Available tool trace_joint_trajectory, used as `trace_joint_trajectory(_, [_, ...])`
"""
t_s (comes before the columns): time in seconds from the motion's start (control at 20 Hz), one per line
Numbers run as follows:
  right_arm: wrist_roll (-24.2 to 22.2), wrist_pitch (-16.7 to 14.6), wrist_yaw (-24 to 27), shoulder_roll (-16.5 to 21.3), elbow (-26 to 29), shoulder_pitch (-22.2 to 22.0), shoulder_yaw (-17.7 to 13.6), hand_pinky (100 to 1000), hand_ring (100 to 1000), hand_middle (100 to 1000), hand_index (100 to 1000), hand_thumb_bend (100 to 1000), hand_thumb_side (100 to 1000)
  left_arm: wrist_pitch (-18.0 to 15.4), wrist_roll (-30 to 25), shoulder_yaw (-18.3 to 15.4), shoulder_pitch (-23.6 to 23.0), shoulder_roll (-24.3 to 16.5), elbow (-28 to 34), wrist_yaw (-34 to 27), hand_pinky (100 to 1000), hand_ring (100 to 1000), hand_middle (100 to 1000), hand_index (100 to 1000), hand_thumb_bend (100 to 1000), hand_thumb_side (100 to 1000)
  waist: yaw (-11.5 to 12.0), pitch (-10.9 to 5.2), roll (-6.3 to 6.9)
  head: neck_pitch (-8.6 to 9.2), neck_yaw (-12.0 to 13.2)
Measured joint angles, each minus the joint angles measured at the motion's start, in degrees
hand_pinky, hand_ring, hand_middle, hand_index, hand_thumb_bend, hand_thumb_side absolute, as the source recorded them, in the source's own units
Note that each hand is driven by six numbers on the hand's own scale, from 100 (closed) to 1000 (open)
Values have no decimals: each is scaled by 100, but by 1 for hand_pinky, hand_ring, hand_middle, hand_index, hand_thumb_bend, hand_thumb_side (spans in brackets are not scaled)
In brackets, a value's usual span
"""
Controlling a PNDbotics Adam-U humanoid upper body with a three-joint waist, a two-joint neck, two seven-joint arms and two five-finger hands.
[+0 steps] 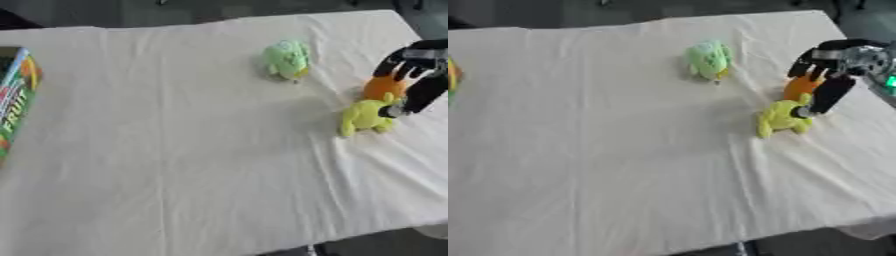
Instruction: Pick up the objects with one hand, pass them to the other hand, and then place them into the box on the other side of the table.
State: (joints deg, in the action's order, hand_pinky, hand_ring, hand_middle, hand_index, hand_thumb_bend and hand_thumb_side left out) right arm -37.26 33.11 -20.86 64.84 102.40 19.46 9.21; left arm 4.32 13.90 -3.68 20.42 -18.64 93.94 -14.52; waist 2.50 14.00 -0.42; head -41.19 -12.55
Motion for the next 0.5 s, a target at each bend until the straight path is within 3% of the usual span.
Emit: trace_joint_trajectory(0.5, [-238,-238,-551,-132,-441,324,366,885,853,846,840,473,100,18,-20,17,0,0,0,0,596,709,652,742,489,739,33,34,34,-1,-48])
